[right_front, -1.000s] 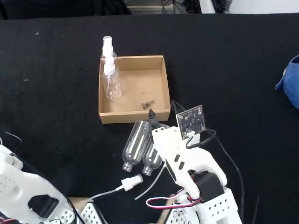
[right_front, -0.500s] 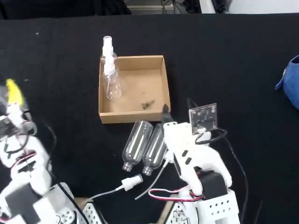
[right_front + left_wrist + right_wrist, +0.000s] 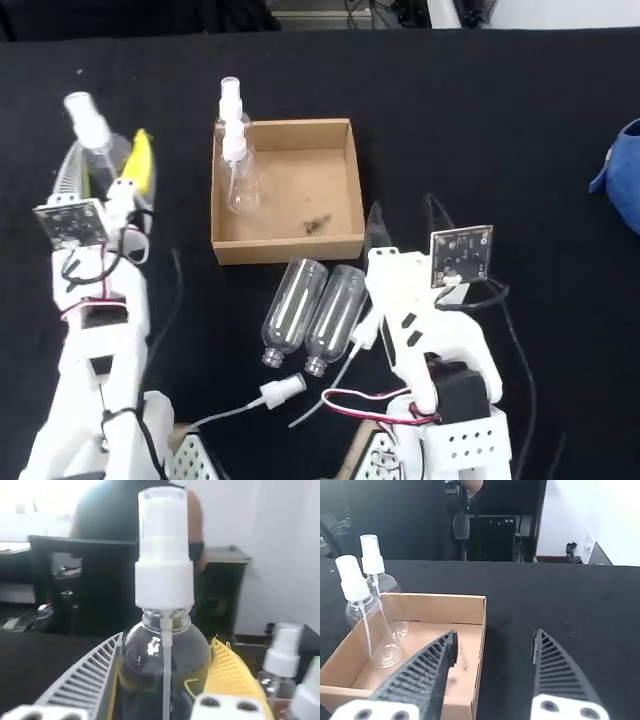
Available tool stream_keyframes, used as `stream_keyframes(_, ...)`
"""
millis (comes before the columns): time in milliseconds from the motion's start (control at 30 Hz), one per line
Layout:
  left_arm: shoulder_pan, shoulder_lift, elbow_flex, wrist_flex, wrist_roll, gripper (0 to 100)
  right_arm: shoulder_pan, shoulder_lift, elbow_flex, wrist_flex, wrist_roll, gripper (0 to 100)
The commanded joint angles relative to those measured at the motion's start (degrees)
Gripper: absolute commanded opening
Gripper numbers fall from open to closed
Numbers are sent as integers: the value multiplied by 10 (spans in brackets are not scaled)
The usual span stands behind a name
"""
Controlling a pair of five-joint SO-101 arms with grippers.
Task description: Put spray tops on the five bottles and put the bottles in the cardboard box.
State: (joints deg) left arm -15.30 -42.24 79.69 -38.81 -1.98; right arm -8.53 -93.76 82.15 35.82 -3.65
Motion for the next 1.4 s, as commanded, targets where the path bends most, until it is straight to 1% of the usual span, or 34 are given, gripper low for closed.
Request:
stream_keyframes(0, 62, -54, 0, 14, 10, 29, 12, -3, -4, -21, 2, 219)
stream_keyframes(167, 93, -89, 4, 15, 100, 30, 12, -2, -4, -21, 2, 219)
stream_keyframes(200, 99, -93, 5, 15, 109, 30, 12, -2, -4, -21, 2, 219)
stream_keyframes(300, 121, -105, 22, 15, 107, 30, 12, -2, -4, -21, 3, 219)
stream_keyframes(400, 145, -119, 55, 12, 85, 30, 12, -2, -4, -21, 3, 219)
stream_keyframes(567, 170, -164, 93, 13, 89, 30, 12, -2, -4, -21, 3, 219)
stream_keyframes(700, 192, -176, 105, 14, 84, 30, 12, -2, -4, -21, 4, 219)
stream_keyframes(1067, 203, -111, 102, 11, 90, 30, 12, -2, -4, -21, 4, 219)
stream_keyframes(1367, 213, -65, 55, 11, 90, 30, 12, -2, -4, -21, 4, 219)
